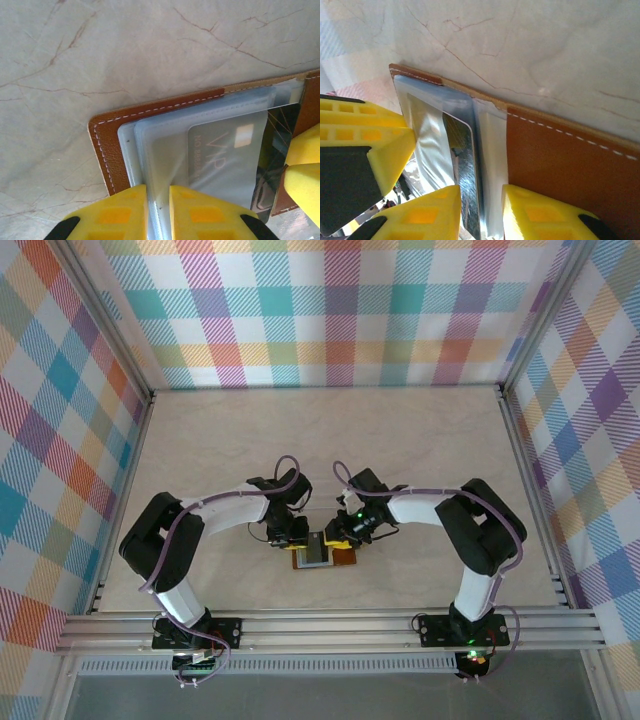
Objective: Take the credit cards out of the card holder
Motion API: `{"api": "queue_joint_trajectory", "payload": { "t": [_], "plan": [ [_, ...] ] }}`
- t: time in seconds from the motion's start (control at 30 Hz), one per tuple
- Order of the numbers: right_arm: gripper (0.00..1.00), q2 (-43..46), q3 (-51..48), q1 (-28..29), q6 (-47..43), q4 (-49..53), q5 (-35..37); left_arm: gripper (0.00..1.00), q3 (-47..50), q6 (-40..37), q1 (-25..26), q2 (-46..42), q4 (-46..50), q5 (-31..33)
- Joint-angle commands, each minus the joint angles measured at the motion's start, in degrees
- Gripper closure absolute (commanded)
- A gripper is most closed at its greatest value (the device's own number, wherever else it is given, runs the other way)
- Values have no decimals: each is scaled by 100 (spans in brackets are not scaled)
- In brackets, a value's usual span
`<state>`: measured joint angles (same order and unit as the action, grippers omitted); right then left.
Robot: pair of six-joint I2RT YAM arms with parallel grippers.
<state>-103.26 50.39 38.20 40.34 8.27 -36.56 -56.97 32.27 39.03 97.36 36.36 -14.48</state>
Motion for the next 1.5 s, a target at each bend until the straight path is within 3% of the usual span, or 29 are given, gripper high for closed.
{"api": "queue_joint_trajectory", "payload": {
  "t": [0.0, 0.3, 0.5, 0.77, 0.9, 1.13, 1.47],
  "plan": [
    [73, -235, -160, 48, 191, -682, -564, 83, 195, 6, 102, 415, 354, 334],
    [75, -307, -352, 37, 500, -1309, -953, 84, 194, 46, 163, 511, 364, 347],
    [82, -201, -561, 25, 760, -1872, -1095, 84, 177, 32, 173, 503, 412, 393],
    [93, 50, -699, -37, 737, -1831, -946, 85, 237, 67, 180, 460, 403, 415],
    [95, 299, -734, -168, 407, -1157, -630, 86, 265, 62, 183, 433, 431, 446],
    [96, 712, -284, -251, -671, 1154, 422, 86, 286, 81, 180, 271, 378, 431],
    [97, 775, 200, -227, -952, 2026, 938, 85, 379, 99, 190, 106, 38, 51]
  ]
}}
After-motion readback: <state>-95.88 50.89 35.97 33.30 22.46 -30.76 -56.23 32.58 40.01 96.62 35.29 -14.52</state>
